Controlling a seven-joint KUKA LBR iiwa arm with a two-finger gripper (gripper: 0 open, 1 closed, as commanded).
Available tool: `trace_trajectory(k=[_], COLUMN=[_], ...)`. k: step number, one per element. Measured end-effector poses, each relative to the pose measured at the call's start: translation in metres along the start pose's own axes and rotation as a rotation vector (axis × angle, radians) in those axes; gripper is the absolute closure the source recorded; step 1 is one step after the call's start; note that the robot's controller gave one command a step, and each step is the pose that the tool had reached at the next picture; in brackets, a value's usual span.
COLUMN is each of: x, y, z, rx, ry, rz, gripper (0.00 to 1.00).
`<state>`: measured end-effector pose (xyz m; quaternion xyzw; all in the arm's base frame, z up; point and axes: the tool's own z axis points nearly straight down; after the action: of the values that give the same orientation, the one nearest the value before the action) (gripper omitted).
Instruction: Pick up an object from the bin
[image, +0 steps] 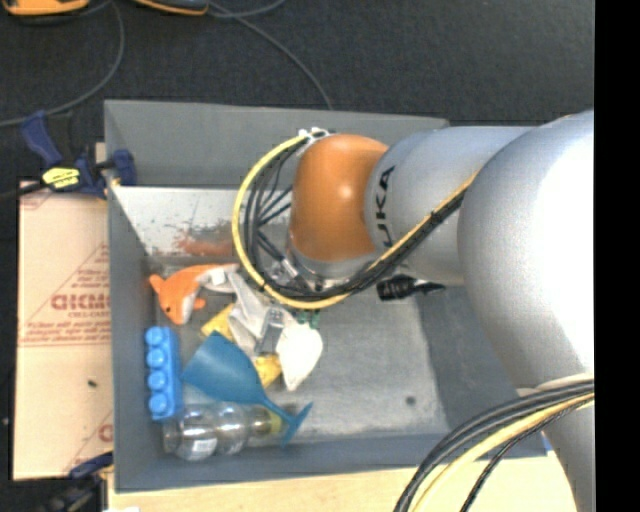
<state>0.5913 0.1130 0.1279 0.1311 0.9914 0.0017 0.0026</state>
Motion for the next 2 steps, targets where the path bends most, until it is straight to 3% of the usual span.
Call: trace_trajectory(k=[1, 2], x=[0.038, 0.002], y=[-0.008, 0.003], z=[0.023, 0.057], rx=[0.009, 0.001], ry=[-0.005, -0.001], rz=[0.003, 0.325], gripper=[0.0, 0.0])
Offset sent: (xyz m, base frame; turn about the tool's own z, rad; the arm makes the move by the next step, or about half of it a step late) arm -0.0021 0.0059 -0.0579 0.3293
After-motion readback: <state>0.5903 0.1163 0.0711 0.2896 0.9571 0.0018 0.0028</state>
